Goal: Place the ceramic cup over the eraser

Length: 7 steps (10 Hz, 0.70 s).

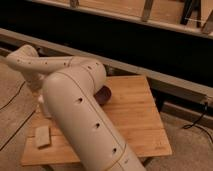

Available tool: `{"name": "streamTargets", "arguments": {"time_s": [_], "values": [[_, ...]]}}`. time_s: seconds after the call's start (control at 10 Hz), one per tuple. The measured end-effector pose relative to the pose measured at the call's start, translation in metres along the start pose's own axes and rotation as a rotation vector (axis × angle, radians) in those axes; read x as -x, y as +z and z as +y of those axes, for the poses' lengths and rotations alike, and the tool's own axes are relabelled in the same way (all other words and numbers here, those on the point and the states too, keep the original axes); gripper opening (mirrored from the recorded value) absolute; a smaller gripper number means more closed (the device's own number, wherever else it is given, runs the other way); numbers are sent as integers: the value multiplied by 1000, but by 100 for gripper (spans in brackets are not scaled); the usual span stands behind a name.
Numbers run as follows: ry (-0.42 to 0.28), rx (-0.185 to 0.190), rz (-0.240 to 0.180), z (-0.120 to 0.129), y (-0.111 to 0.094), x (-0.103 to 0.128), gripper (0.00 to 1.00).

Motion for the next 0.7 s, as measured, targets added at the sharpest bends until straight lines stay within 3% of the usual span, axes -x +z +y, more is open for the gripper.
{"name": "streamTargets", "arguments": {"time_s": [0.4, 0.7], "values": [[-21, 35, 14, -4, 10, -14, 65], [-77, 46, -29, 1, 0, -10, 65]]}}
